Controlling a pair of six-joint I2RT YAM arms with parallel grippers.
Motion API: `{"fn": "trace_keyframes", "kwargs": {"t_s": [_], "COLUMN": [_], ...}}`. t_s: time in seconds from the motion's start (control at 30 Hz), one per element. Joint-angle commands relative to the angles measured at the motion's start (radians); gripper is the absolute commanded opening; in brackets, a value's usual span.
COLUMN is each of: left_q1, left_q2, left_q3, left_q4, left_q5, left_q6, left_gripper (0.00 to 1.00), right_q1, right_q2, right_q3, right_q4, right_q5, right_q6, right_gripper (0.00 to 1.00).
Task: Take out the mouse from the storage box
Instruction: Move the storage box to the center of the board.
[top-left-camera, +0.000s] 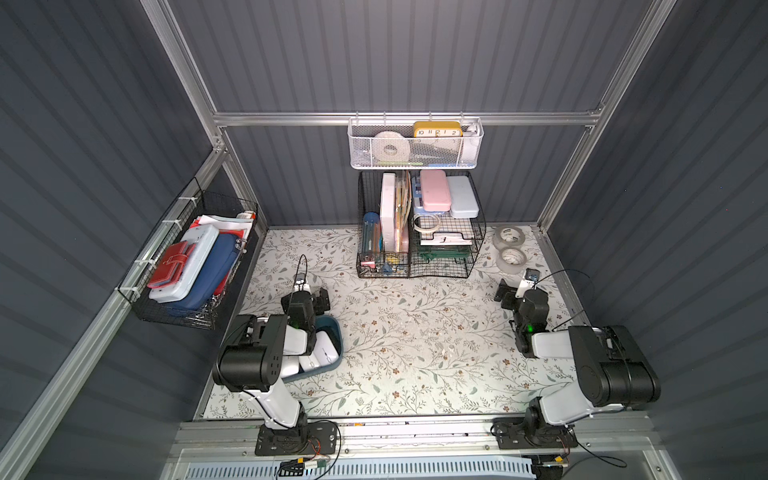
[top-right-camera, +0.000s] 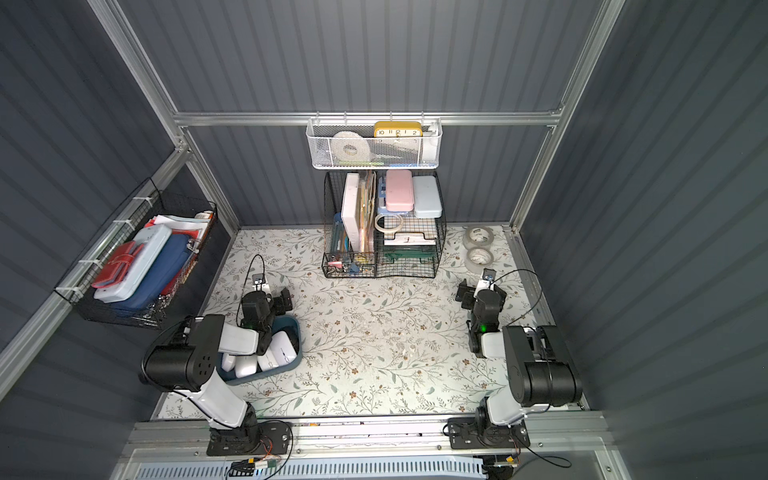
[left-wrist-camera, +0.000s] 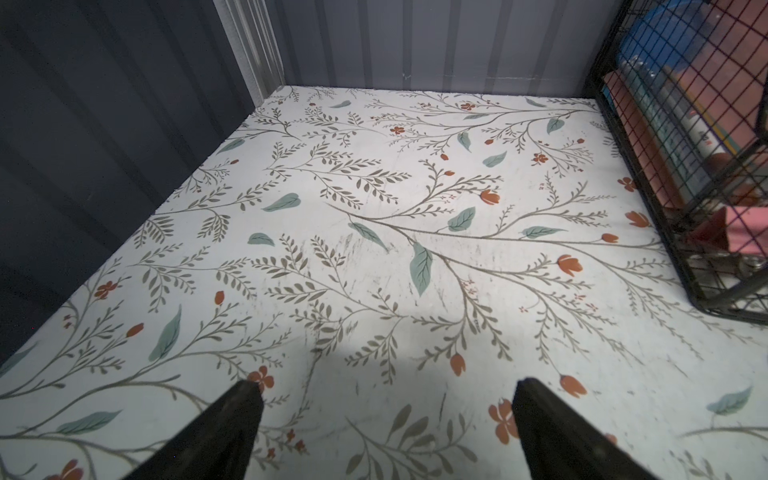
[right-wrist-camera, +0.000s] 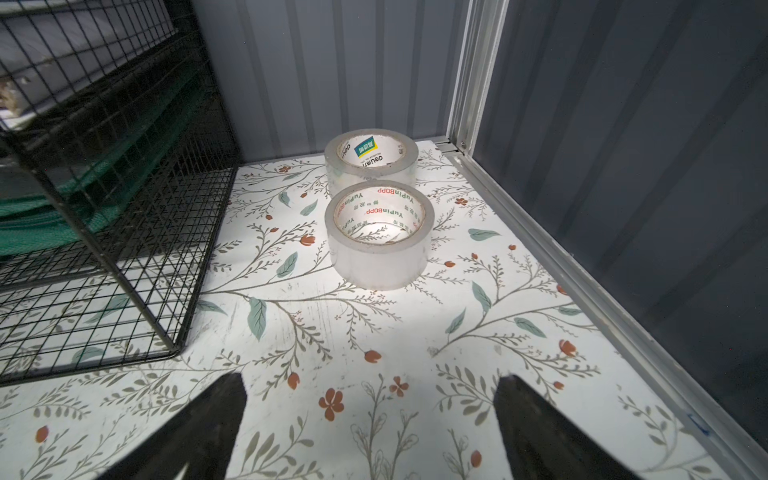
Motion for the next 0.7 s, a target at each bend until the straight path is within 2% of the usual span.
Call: {"fn": "trace_keyframes", "kwargs": {"t_s": [0.0,0.1,0.17,0.23,0.3,0.37,0.47,0.57,0.67], "left_q1": [-0.019,-0.077,-0.111,-0.158,-0.195,-0.2,-0.2,-0.2,-0.2], "left_q2": [-0.084,-0.205,-0.281,-0.346,-0.421,-0.498,-0.57,-0.661,-0.734], "left_q3": [-0.024,-0.015,0.0,0.02,0.06,0.134,0.222,0.263,0.314], "left_q4": [-0.002,-0.119,-0.174,-0.21,-0.295,-0.45,-0.645,-0.787,-0.954], "left_q5": [-0.024,-0.1,-0.111,-0.197,-0.255,-0.196,-0.079,0.056,0.103], "left_q6": [0.018,0.063,0.145,0.196,0.141,0.02,-0.11,-0.239,-0.356], "left_gripper": [0.99,0.99,0.99,0.99,0.99,0.99,1.0,0.99,0.99], "right_q1": [0.014,0.038,0.068,0.12,0.191,0.261,0.322,0.349,0.348], "right_q2": [-0.024,-0.082,-0.177,-0.291,-0.366,-0.434,-0.509,-0.594,-0.642], "right_q3": [-0.002,-0.063,-0.041,-0.012,-0.021,-0.035,0.004,0.118,0.258], "right_q4": [0.03,0.121,-0.017,-0.192,-0.206,-0.214,-0.333,-0.583,-0.859], "right_q5": [-0.203,-0.145,-0.092,-0.075,-0.019,0.02,0.001,0.02,-0.014], "right_q6": [-0.09,-0.096,-0.119,-0.151,-0.198,-0.211,-0.205,-0.031,0.142], "right_gripper": [0.99,0.99,0.99,0.99,0.99,0.99,0.99,0.99,0.99]}}
